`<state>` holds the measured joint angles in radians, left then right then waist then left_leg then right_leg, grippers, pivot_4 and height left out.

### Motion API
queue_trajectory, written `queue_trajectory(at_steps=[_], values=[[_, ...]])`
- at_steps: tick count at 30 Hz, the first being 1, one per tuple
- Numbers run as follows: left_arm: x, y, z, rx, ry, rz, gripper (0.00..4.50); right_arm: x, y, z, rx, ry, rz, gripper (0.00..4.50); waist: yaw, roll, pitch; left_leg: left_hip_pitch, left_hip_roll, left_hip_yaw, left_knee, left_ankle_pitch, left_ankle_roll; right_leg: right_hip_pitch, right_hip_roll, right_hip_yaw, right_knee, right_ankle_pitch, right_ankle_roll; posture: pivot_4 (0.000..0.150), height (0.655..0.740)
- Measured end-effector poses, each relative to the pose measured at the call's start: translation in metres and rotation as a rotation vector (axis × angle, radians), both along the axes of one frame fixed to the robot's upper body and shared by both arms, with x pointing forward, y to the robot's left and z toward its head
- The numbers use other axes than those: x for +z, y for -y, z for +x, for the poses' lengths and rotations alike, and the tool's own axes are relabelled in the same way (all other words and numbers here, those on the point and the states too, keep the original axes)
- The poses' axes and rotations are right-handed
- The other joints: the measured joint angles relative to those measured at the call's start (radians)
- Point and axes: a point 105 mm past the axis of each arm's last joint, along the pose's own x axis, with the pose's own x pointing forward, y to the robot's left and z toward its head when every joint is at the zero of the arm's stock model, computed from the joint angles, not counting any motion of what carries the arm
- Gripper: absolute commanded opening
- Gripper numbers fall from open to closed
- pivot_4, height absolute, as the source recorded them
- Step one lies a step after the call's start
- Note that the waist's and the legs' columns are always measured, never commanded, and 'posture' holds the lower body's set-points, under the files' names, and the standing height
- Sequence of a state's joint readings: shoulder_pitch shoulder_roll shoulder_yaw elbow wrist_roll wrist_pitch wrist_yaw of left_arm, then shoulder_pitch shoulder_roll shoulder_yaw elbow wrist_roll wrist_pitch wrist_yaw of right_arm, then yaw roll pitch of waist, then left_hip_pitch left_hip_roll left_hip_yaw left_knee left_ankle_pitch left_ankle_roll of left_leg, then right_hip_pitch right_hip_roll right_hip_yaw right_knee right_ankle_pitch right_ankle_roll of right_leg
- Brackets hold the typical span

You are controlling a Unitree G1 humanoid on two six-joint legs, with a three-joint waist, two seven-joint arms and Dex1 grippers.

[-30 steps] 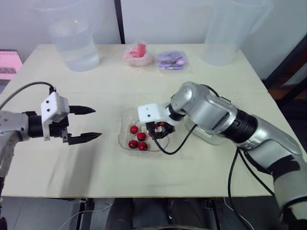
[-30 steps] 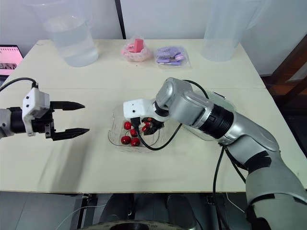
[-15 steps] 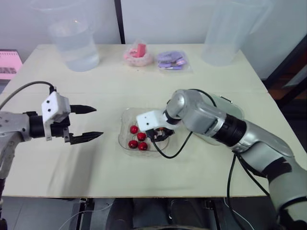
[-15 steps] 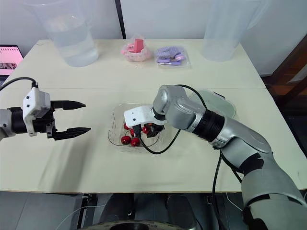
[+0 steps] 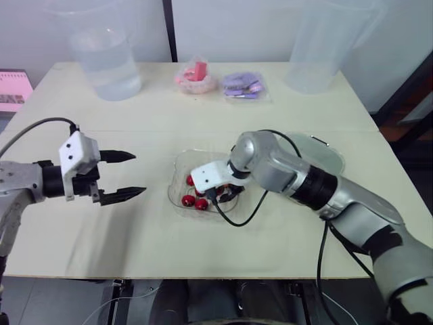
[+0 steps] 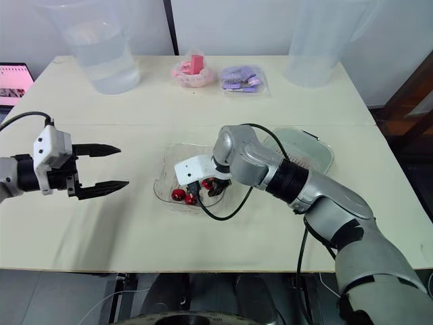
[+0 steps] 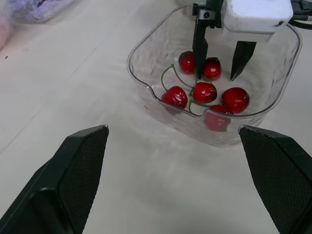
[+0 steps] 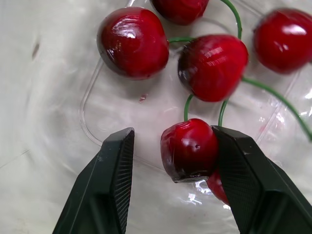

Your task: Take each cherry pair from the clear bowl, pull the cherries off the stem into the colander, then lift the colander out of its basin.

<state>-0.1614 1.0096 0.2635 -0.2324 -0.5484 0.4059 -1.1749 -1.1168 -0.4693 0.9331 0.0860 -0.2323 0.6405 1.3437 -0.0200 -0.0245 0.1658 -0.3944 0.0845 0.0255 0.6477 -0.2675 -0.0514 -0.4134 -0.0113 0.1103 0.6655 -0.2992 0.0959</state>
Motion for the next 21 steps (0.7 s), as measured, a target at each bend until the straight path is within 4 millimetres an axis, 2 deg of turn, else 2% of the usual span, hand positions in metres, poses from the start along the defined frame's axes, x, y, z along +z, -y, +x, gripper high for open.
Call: queue_trajectory(at_steps=[2, 3, 10, 17, 21], values=[[0.001, 0.001, 0.000, -0.002, 0.004, 0.000, 4.50, 0.000, -0.001, -0.001, 0.007, 0.000, 0.001, 0.56, 0.000, 0.000, 0.000, 0.000, 0.000, 0.000, 0.000, 0.000, 0.000, 0.000, 0.000, 0.000, 0.000, 0.000, 0.000, 0.150, 0.7367], [0.001, 0.000, 0.000, 0.000, 0.006, 0.000, 4.50, 0.000, -0.002, -0.001, 0.011, 0.001, -0.001, 0.52, 0.000, 0.000, 0.000, 0.000, 0.000, 0.000, 0.000, 0.000, 0.000, 0.000, 0.000, 0.000, 0.000, 0.000, 0.000, 0.150, 0.7367], [0.003, 0.000, 0.000, 0.002, 0.012, -0.004, 4.50, 0.010, -0.002, -0.005, 0.031, 0.000, 0.014, 0.52, 0.000, 0.000, 0.000, 0.000, 0.000, 0.000, 0.000, 0.000, 0.000, 0.000, 0.000, 0.000, 0.000, 0.000, 0.000, 0.150, 0.7367], [0.009, 0.002, 0.002, -0.003, 0.031, -0.010, 4.50, 0.056, 0.005, -0.008, 0.033, 0.056, 0.117, 0.52, 0.001, 0.000, 0.000, 0.000, 0.000, 0.000, 0.000, 0.000, 0.000, 0.000, 0.000, 0.000, 0.000, 0.000, 0.000, 0.150, 0.7367], [0.026, 0.006, 0.007, -0.019, 0.065, -0.050, 4.50, 0.082, 0.007, -0.014, 0.012, 0.046, 0.224, 0.52, 0.001, 0.000, 0.000, 0.001, 0.000, 0.000, 0.000, 0.000, 0.000, 0.001, 0.000, 0.000, 0.000, 0.000, 0.000, 0.150, 0.7367]])
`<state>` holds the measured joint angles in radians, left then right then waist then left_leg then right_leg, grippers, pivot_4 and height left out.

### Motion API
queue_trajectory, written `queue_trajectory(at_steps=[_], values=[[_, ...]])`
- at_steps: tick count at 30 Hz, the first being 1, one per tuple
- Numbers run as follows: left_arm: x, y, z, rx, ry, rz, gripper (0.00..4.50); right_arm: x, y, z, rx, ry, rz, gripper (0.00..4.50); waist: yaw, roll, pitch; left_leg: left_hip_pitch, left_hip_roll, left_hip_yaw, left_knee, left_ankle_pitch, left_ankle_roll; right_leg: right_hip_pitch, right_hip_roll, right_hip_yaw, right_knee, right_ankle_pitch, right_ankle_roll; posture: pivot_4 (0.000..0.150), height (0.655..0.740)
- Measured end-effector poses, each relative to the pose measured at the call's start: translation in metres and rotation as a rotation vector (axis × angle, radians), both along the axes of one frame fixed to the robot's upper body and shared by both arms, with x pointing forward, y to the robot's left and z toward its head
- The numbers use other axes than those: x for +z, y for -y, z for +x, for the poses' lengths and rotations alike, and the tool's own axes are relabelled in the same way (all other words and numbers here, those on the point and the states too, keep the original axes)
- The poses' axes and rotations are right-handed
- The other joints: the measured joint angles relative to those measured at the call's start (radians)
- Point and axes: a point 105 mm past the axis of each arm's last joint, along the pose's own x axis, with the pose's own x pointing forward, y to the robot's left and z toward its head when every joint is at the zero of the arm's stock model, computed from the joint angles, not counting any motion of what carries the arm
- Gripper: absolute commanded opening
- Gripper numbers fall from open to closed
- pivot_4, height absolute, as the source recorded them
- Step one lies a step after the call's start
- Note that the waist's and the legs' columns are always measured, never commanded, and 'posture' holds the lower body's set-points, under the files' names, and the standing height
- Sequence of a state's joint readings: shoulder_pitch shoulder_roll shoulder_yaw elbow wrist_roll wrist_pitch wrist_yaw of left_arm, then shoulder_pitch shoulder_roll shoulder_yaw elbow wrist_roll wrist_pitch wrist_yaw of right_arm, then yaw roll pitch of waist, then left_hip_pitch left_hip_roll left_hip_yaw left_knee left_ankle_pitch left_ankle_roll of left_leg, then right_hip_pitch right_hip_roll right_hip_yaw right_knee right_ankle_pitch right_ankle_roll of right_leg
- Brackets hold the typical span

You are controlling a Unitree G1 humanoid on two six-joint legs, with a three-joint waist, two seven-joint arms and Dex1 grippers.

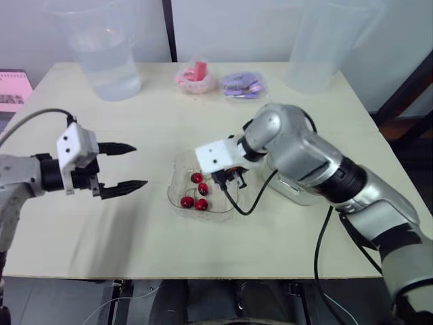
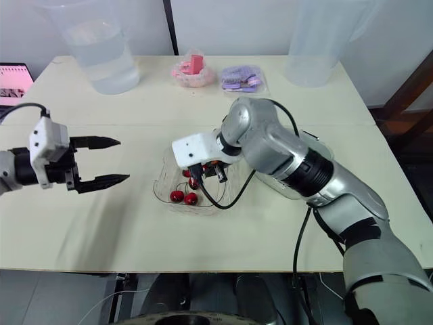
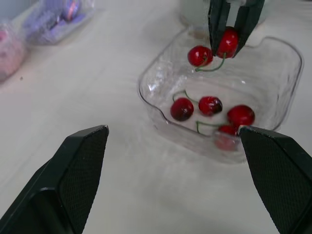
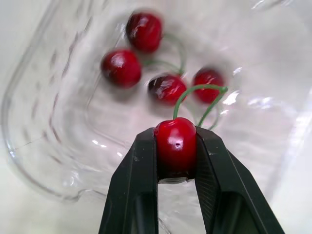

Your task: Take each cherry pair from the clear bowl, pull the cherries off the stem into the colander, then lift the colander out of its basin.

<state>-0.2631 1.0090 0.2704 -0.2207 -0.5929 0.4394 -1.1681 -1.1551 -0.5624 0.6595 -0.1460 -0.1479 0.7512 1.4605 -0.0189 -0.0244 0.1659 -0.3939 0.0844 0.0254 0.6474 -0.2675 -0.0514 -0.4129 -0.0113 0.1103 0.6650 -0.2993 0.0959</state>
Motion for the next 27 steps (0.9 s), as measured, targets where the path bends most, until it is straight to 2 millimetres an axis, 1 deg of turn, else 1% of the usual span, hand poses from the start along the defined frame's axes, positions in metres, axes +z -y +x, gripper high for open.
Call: queue_trajectory(at_steps=[2, 3, 4, 6, 8, 11, 15, 17, 22, 25, 27], values=[[0.006, 0.001, 0.002, -0.004, 0.006, -0.019, 4.50, 0.011, -0.001, -0.005, -0.012, -0.056, 0.074, 0.52, 0.000, 0.000, 0.000, 0.000, 0.000, 0.000, 0.000, 0.000, 0.000, 0.000, 0.000, 0.000, 0.000, 0.000, 0.000, 0.150, 0.7367], [0.013, 0.004, 0.003, -0.015, 0.015, -0.038, 4.50, 0.023, -0.004, -0.010, -0.015, -0.123, 0.163, 0.52, 0.000, 0.000, 0.000, 0.000, 0.000, 0.000, 0.000, 0.000, 0.000, 0.000, 0.000, 0.000, 0.000, 0.001, 0.001, 0.150, 0.7367], [0.018, 0.006, 0.004, -0.022, 0.026, -0.046, 4.50, 0.031, -0.006, -0.013, -0.010, -0.154, 0.212, 0.52, 0.000, 0.000, 0.000, 0.000, 0.000, 0.000, 0.000, 0.000, 0.000, 0.000, 0.000, 0.000, 0.000, 0.001, 0.002, 0.150, 0.7367], [0.025, 0.009, 0.004, -0.034, 0.039, -0.060, 4.50, 0.044, -0.007, -0.019, -0.002, -0.198, 0.278, 0.52, -0.001, 0.000, 0.000, 0.000, 0.000, 0.000, 0.000, 0.000, 0.000, 0.000, 0.000, 0.000, 0.000, 0.001, 0.002, 0.150, 0.7367], [0.034, 0.013, 0.004, -0.053, 0.047, -0.082, 4.50, 0.057, -0.011, -0.026, 0.009, -0.291, 0.393, 0.52, -0.002, 0.000, 0.000, 0.000, 0.000, -0.001, 0.000, 0.000, 0.000, 0.000, 0.000, 0.000, 0.000, 0.001, 0.002, 0.150, 0.7367], [0.047, 0.020, 0.003, -0.085, 0.076, -0.097, 4.50, 0.071, -0.017, -0.035, 0.041, -0.387, 0.504, 0.52, -0.002, 0.000, 0.000, 0.000, 0.000, -0.001, 0.000, 0.000, 0.000, 0.000, 0.000, 0.000, 0.000, 0.001, 0.002, 0.150, 0.7367], [0.068, 0.035, 0.001, -0.158, 0.093, -0.180, 4.50, 0.088, -0.028, -0.044, 0.083, -0.535, 0.668, 0.52, -0.002, 0.000, 0.000, 0.000, 0.000, -0.001, 0.000, 0.000, 0.000, 0.001, 0.000, 0.000, 0.000, 0.001, 0.003, 0.150, 0.7367], [0.073, 0.039, 0.000, -0.173, 0.090, -0.203, 4.50, 0.093, -0.029, -0.045, 0.087, -0.572, 0.717, 0.52, -0.002, 0.000, 0.000, 0.000, 0.000, -0.001, 0.000, 0.000, 0.000, 0.001, 0.000, 0.000, 0.000, 0.001, 0.003, 0.150, 0.7367], [0.089, 0.051, -0.004, -0.237, 0.065, -0.328, 4.50, 0.116, -0.028, -0.038, 0.094, -0.700, 0.949, 0.52, -0.003, 0.000, 0.000, 0.000, 0.000, -0.002, 0.000, 0.000, 0.000, 0.002, 0.000, -0.001, 0.000, 0.002, 0.003, 0.150, 0.7367], [0.102, 0.049, -0.006, -0.242, 0.078, -0.380, 4.50, 0.125, -0.023, -0.034, 0.082, -0.712, 1.026, 0.52, -0.004, 0.000, 0.000, 0.000, 0.000, -0.002, -0.001, 0.000, 0.000, 0.001, 0.000, -0.001, -0.001, 0.002, 0.003, 0.150, 0.7367], [0.106, 0.049, -0.007, -0.242, 0.077, -0.402, 4.50, 0.129, -0.023, -0.034, 0.086, -0.713, 1.054, 0.52, -0.007, 0.000, 0.000, 0.000, 0.000, -0.002, -0.001, 0.000, 0.000, 0.001, 0.001, -0.001, -0.001, 0.002, 0.003, 0.150, 0.7367]])
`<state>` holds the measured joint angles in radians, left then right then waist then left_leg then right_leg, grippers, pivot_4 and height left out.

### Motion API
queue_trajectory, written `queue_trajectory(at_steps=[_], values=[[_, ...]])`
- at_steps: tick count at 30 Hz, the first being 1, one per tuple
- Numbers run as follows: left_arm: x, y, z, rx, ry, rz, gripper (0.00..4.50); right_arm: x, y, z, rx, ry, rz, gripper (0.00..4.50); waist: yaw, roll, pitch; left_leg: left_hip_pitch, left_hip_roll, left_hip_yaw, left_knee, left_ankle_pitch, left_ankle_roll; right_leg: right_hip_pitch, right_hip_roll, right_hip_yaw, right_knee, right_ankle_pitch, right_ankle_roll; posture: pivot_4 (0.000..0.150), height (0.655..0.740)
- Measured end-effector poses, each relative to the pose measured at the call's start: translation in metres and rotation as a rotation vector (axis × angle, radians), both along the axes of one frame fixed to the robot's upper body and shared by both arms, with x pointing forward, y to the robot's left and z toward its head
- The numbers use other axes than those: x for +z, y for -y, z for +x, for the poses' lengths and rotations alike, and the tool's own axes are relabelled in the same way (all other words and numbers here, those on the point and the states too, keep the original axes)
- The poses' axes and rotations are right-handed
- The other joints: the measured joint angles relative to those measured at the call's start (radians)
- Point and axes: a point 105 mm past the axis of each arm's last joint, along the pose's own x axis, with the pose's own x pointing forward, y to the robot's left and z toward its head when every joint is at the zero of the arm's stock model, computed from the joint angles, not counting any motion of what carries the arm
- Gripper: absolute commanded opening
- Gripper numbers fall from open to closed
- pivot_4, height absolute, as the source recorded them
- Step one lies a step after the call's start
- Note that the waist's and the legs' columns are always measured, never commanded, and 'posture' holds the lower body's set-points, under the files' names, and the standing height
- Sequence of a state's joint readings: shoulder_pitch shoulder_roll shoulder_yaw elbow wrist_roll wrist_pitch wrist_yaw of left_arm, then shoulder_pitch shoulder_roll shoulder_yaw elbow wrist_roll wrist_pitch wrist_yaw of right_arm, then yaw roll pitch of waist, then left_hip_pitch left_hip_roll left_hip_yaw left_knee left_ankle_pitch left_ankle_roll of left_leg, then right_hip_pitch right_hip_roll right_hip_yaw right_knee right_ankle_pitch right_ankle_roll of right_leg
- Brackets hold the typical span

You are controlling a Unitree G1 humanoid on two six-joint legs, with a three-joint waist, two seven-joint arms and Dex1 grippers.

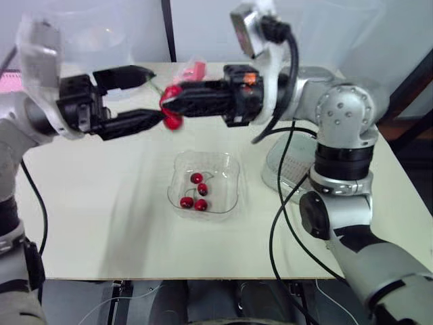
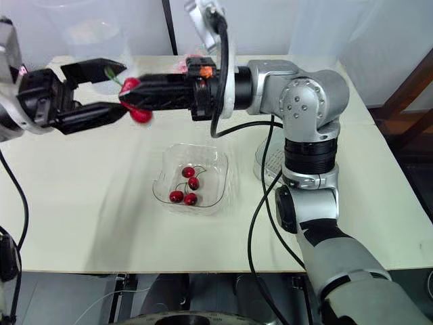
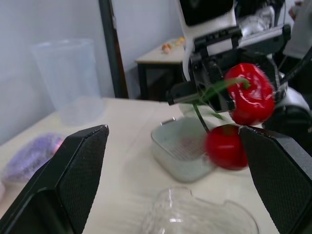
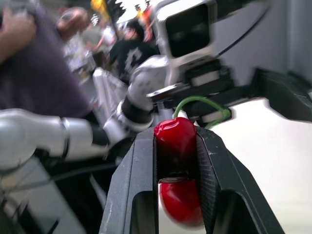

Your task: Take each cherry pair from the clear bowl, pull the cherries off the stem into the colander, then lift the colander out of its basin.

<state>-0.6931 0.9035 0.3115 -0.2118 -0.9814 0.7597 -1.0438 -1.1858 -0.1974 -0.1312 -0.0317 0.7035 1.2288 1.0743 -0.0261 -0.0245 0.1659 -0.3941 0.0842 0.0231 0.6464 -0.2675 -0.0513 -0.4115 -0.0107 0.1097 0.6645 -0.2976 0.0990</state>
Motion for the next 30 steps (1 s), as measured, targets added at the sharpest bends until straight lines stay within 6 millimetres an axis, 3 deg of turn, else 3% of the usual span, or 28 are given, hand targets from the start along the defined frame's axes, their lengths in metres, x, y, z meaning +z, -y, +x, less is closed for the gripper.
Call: queue_trajectory(at_steps=[5, 9, 15, 27, 30], values=[[0.005, -0.003, -0.001, 0.002, -0.019, -0.035, 4.50, 0.003, -0.001, 0.001, -0.013, -0.007, 0.046, 0.52, -0.020, 0.000, 0.000, 0.000, 0.000, -0.001, 0.000, 0.000, 0.000, 0.001, 0.000, 0.000, 0.000, 0.000, 0.000, 0.150, 0.7367], [0.015, -0.006, -0.004, -0.006, -0.017, -0.078, 4.50, -0.007, 0.000, 0.003, -0.033, -0.036, 0.050, 0.52, -0.022, 0.000, 0.000, 0.000, 0.000, -0.001, -0.001, 0.000, 0.000, 0.000, 0.000, -0.001, 0.000, 0.000, 0.000, 0.150, 0.7367], [0.026, 0.000, -0.010, -0.056, -0.032, -0.135, 4.50, -0.012, -0.005, -0.007, -0.005, 0.010, 0.059, 0.52, -0.022, 0.000, 0.000, 0.000, 0.000, -0.001, -0.001, 0.000, 0.000, 0.001, 0.000, -0.001, 0.000, 0.000, 0.000, 0.150, 0.7367], [0.011, -0.003, -0.007, -0.074, -0.192, -0.182, 4.50, -0.009, -0.003, -0.018, 0.023, 0.049, 0.078, 0.52, -0.022, 0.000, 0.000, 0.000, 0.000, -0.002, -0.001, 0.000, 0.000, 0.001, 0.000, -0.001, -0.001, 0.000, 0.000, 0.150, 0.7367], [0.008, -0.003, -0.008, -0.084, -0.207, -0.189, 3.65, -0.008, -0.003, -0.022, 0.034, 0.054, 0.080, 0.52, -0.021, 0.000, 0.000, 0.000, 0.000, -0.002, -0.001, 0.000, 0.000, 0.001, 0.000, -0.001, -0.001, 0.000, 0.000, 0.150, 0.7367]])
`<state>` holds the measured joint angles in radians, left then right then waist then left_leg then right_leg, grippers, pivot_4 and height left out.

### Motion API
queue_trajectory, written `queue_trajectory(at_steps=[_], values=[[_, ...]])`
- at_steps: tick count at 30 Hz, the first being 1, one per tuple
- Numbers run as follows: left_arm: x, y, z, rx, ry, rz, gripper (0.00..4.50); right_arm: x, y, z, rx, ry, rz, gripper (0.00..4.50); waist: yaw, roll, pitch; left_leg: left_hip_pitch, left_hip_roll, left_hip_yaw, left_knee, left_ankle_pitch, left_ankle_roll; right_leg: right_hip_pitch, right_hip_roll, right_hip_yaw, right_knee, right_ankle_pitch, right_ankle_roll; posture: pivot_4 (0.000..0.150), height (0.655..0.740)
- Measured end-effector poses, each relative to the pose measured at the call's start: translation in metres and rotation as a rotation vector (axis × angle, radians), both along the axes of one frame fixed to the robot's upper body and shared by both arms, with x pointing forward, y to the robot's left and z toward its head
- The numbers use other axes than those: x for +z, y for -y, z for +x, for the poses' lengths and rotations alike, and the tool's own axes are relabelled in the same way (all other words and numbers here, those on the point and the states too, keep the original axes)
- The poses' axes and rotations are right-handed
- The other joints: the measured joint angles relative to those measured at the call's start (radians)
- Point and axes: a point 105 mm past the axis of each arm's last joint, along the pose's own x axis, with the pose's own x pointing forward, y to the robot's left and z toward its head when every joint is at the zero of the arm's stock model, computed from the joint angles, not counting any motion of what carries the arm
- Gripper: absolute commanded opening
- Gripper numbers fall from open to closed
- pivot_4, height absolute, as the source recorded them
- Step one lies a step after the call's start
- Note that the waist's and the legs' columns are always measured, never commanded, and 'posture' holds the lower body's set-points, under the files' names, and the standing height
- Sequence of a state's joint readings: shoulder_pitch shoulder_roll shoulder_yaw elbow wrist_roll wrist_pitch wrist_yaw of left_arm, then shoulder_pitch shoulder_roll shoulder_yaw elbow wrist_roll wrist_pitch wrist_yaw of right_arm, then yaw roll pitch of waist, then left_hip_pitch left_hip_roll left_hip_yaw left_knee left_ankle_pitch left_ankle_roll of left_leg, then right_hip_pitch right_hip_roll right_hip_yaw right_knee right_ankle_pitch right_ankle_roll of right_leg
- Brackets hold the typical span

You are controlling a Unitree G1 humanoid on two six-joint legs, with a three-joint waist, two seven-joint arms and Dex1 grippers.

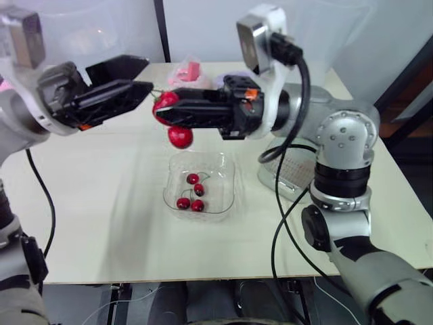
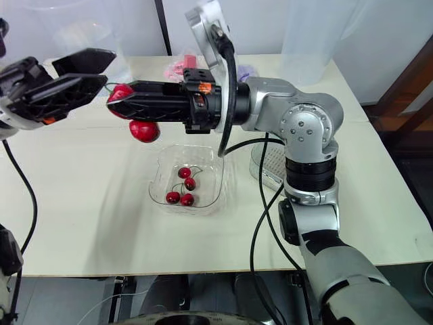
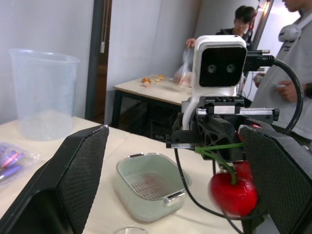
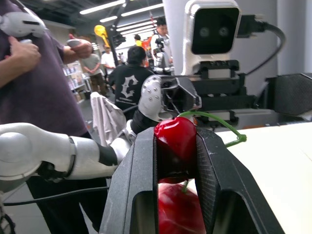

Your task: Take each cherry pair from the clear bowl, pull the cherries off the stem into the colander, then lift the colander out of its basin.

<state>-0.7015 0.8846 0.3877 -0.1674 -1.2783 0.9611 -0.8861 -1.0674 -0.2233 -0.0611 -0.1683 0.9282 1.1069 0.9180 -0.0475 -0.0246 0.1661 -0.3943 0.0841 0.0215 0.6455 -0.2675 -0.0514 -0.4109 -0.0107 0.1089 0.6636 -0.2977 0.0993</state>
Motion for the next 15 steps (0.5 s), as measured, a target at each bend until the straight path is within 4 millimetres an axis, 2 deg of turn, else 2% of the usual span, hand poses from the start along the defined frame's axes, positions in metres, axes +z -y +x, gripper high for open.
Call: queue_trajectory(at_steps=[2, 15], values=[[-0.003, -0.001, 0.001, 0.000, -0.019, 0.001, 2.75, 0.001, 0.000, -0.001, 0.003, 0.001, 0.002, 0.52, 0.000, 0.000, 0.000, 0.000, 0.000, 0.000, 0.000, 0.000, 0.000, 0.000, 0.000, 0.000, 0.000, 0.000, 0.000, 0.150, 0.7367], [-0.013, -0.006, -0.003, -0.015, -0.060, 0.052, 2.75, -0.006, 0.004, -0.001, -0.002, 0.009, -0.060, 0.52, 0.000, 0.000, 0.000, 0.000, 0.000, 0.000, -0.001, 0.000, 0.000, 0.000, 0.000, 0.000, -0.001, 0.000, 0.000, 0.150, 0.7367]])
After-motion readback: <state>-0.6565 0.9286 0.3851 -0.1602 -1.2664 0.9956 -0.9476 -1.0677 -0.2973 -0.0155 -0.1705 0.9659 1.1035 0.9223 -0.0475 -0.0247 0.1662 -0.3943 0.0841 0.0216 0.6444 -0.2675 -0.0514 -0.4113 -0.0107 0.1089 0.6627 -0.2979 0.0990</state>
